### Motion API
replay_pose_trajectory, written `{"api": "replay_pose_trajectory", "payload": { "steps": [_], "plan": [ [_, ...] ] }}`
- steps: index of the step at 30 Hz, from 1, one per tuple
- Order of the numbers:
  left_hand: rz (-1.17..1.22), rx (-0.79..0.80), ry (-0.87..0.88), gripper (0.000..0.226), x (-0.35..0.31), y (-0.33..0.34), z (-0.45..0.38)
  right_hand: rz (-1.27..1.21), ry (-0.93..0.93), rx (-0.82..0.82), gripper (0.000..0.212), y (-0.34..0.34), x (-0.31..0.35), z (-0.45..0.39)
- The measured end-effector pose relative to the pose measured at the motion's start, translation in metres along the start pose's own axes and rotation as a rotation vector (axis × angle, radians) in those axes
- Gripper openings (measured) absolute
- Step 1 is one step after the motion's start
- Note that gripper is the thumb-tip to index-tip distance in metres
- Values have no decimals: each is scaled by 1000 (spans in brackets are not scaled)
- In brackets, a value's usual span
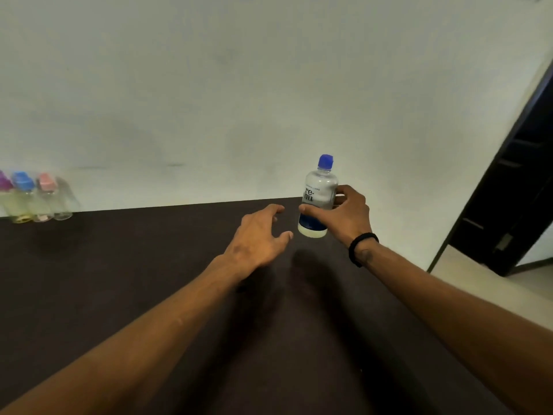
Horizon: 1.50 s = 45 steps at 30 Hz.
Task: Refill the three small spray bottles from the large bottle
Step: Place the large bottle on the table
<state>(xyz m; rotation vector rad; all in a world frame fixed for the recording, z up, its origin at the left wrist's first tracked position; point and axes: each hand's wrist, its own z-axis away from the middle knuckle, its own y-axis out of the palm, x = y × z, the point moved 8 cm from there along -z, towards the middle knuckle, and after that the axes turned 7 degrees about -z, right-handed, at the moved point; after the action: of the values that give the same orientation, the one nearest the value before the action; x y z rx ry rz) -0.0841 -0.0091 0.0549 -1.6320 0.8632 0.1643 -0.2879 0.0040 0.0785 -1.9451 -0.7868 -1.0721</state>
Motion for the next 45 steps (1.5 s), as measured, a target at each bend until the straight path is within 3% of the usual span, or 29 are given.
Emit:
{"api": "replay_pose_trajectory", "payload": {
  "steps": [15,24,32,36,40,45],
  "plan": [
    [289,-27,-25,60,-58,24,135,-46,-100,23,74,-44,0,153],
    [342,-72,-43,60,-53,24,152,-57,-115,32,74,-39,2,169],
    [343,-54,-33,62,-49,31,151,-80,-30,24,89,-43,-6,181],
    [316,-22,1,63,-28,19,160,-78,145,-65,68,-54,-15,213],
    [284,-95,-21,54,21,-15,173,-146,231,80,41,-39,-3,236],
    [279,-261,-163,51,94,-68,181,-174,162,262,31,38,31,250]
  ]
}}
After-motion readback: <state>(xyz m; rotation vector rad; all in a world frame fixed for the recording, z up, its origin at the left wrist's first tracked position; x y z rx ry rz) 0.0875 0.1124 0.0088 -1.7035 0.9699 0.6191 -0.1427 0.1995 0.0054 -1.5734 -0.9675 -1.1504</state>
